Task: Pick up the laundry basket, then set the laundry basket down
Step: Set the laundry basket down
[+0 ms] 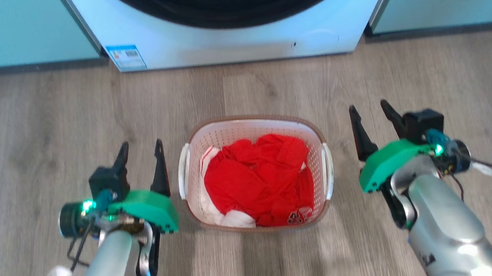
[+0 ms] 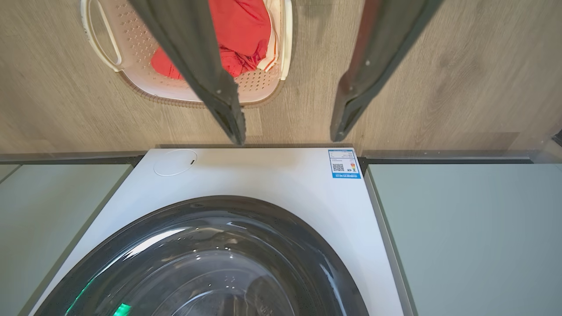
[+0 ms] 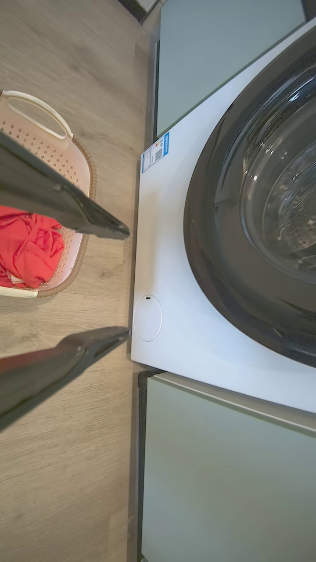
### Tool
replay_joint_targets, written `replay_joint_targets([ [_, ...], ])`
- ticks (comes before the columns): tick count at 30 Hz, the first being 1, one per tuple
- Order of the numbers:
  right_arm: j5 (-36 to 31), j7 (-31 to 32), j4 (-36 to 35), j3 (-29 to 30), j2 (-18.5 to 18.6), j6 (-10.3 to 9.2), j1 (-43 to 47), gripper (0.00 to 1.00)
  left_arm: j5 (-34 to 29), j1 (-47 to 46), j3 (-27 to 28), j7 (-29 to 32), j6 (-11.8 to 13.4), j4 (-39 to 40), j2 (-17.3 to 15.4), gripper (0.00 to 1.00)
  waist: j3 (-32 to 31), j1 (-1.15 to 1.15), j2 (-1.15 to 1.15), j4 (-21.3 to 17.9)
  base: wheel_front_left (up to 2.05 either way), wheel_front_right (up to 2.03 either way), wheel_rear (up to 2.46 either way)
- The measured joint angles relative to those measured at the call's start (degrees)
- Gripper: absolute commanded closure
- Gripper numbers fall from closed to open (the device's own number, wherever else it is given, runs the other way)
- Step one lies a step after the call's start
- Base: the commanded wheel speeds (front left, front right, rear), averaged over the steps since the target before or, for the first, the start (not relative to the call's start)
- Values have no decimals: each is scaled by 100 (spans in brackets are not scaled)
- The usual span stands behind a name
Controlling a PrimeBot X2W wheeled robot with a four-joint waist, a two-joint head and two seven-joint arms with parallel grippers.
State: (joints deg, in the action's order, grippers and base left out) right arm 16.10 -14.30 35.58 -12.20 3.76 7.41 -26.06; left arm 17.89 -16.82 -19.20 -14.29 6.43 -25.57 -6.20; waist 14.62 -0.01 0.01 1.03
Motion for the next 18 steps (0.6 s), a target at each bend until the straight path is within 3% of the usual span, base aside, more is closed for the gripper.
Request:
replay_joint_targets([
  [18,-108,0,-1389,335,-46,0,1664,0,-588,1892,770,0,-144,1389,277,0,-1189,0,0,-33,0,0,0],
])
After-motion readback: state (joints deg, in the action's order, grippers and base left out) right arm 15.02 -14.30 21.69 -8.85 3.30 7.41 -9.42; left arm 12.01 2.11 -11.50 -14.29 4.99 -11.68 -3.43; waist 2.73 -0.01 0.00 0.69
